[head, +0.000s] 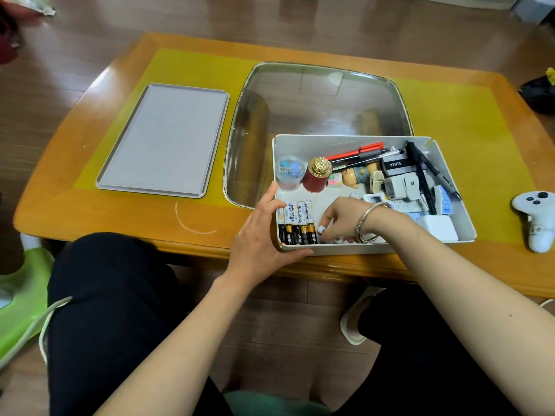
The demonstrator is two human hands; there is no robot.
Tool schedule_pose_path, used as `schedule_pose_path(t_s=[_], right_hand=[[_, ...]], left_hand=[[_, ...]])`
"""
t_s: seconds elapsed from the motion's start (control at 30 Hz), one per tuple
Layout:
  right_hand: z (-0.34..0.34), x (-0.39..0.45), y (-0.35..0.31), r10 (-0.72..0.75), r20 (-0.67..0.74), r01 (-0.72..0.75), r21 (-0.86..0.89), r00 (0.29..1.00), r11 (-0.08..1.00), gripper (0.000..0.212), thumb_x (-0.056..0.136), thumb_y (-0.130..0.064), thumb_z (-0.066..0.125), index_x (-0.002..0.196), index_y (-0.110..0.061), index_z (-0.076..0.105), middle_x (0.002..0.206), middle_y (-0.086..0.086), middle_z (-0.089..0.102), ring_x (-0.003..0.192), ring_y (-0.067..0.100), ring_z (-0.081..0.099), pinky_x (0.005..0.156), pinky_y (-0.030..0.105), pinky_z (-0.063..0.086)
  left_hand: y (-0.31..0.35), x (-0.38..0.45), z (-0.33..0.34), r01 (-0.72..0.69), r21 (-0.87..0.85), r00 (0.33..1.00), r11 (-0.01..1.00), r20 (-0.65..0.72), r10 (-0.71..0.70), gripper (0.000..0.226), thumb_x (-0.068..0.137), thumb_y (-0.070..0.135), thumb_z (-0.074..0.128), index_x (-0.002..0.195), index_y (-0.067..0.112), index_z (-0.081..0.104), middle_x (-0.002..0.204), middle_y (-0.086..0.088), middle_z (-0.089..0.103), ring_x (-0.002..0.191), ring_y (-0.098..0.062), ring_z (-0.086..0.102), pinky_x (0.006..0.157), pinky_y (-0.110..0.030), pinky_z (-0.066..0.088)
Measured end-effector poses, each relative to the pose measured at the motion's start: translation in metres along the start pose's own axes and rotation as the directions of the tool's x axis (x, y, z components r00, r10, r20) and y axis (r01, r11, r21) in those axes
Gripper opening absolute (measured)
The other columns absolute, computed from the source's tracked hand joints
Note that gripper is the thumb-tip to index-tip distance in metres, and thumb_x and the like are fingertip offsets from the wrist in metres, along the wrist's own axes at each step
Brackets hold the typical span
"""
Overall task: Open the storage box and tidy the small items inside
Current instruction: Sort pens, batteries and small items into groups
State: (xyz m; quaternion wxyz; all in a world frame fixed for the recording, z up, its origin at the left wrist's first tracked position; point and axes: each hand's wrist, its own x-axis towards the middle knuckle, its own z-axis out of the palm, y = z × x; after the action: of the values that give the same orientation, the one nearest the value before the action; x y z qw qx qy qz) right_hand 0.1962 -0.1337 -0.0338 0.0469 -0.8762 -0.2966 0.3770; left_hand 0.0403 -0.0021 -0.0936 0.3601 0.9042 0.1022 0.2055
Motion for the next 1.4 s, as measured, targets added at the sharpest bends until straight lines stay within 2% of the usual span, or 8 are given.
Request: schedule_pose_path(t_s=[0.1, 0.2, 0.37, 0.53, 0.8, 0.93, 1.27, 1.4], right_hand=[[-0.007, -0.004, 0.005, 0.095, 0.032, -0.088, -0.176, 0.995, 0.98, 0.015, 0.076, -0.028, 0.069, 0.082, -0.014, 0.069, 0.057, -0.004, 0.061, 0.045, 0.011, 0.055, 0.045, 0.019, 0.047], [-0.012, -0.005, 0.011, 0.117, -0.084, -0.135, -0.263, 0.99, 0.955, 0.016, 0.077, -0.024, 0.062, 0.077, -0.01, 0.069, 0.064, 0.001, 0.065, 0.055, 0.015, 0.059, 0.059, 0.024, 0.053], [-0.002, 0.007, 0.011, 0.075, -0.301, -0.012, 0.205, 0.951, 0.979, 0.013, 0.082, -0.021, 0.068, 0.085, -0.016, 0.056, 0.059, 0.002, 0.065, 0.041, 0.011, 0.057, 0.04, 0.022, 0.047], [0.011, 0.017, 0.007, 0.128, -0.307, 0.018, 0.432, 0.943, 0.902, 0.03, 0.078, -0.02, 0.076, 0.1, -0.011, 0.057, 0.067, 0.011, 0.069, 0.048, 0.019, 0.066, 0.056, 0.039, 0.059], [0.011, 0.02, 0.006, -0.045, -0.255, 0.093, 0.177, 0.966, 0.98, 0.067, 0.071, -0.008, 0.076, 0.13, -0.023, 0.051, 0.087, -0.006, 0.054, 0.08, 0.015, 0.059, 0.082, 0.032, 0.052], [0.01, 0.02, 0.005, -0.094, -0.276, 0.135, 0.13, 0.956, 0.982, 0.061, 0.074, -0.007, 0.074, 0.129, -0.023, 0.054, 0.096, -0.002, 0.053, 0.081, 0.013, 0.053, 0.076, 0.024, 0.043], [0.009, 0.012, 0.002, -0.091, -0.289, 0.136, 0.139, 0.953, 0.981, 0.062, 0.073, -0.01, 0.078, 0.129, -0.02, 0.053, 0.101, -0.001, 0.055, 0.081, 0.016, 0.058, 0.083, 0.029, 0.05], [-0.008, -0.005, 0.011, -0.088, -0.361, 0.154, 0.156, 0.928, 0.976, 0.056, 0.076, -0.005, 0.075, 0.126, -0.019, 0.055, 0.106, 0.001, 0.058, 0.077, 0.018, 0.062, 0.075, 0.024, 0.048]], left_hand=[[0.0, 0.0, 0.0, 0.006, 0.002, 1.0, 1.0, 0.004, -0.006, 0.085, 0.057, 0.066, 0.072, 0.125, 0.028, 0.036, 0.157, 0.011, 0.019, 0.134, -0.015, 0.039, 0.087, -0.026, 0.043], [0.001, 0.0, 0.0, -0.004, -0.004, 1.0, 1.0, 0.002, 0.004, 0.085, 0.058, 0.065, 0.073, 0.125, 0.028, 0.036, 0.157, 0.01, 0.02, 0.134, -0.016, 0.04, 0.088, -0.027, 0.044], [0.0, 0.0, 0.0, 0.004, -0.003, 1.0, 1.0, 0.004, -0.004, 0.085, 0.057, 0.066, 0.072, 0.124, 0.03, 0.034, 0.157, 0.011, 0.019, 0.134, -0.015, 0.039, 0.088, -0.026, 0.042], [-0.001, 0.0, 0.0, -0.008, -0.003, 1.0, 1.0, 0.0, 0.008, 0.084, 0.058, 0.071, 0.067, 0.124, 0.031, 0.034, 0.155, 0.017, 0.016, 0.134, -0.013, 0.038, 0.088, -0.024, 0.041], [-0.002, 0.0, 0.002, -0.001, -0.007, 1.0, 1.0, 0.0, 0.001, 0.084, 0.057, 0.072, 0.067, 0.123, 0.032, 0.034, 0.156, 0.015, 0.017, 0.134, -0.013, 0.037, 0.089, -0.025, 0.042], [-0.002, 0.001, 0.002, 0.003, -0.002, 1.0, 1.0, 0.002, -0.003, 0.085, 0.056, 0.071, 0.068, 0.124, 0.033, 0.034, 0.156, 0.017, 0.016, 0.134, -0.011, 0.036, 0.09, -0.025, 0.041], [-0.002, 0.001, 0.002, -0.002, 0.002, 1.0, 1.0, 0.002, 0.002, 0.084, 0.057, 0.07, 0.068, 0.124, 0.031, 0.034, 0.154, 0.019, 0.014, 0.133, -0.009, 0.035, 0.089, -0.024, 0.039], [-0.002, 0.0, 0.002, -0.003, -0.004, 1.0, 1.0, 0.005, 0.003, 0.084, 0.057, 0.068, 0.069, 0.124, 0.031, 0.034, 0.157, 0.012, 0.018, 0.134, -0.013, 0.036, 0.09, -0.025, 0.04]])
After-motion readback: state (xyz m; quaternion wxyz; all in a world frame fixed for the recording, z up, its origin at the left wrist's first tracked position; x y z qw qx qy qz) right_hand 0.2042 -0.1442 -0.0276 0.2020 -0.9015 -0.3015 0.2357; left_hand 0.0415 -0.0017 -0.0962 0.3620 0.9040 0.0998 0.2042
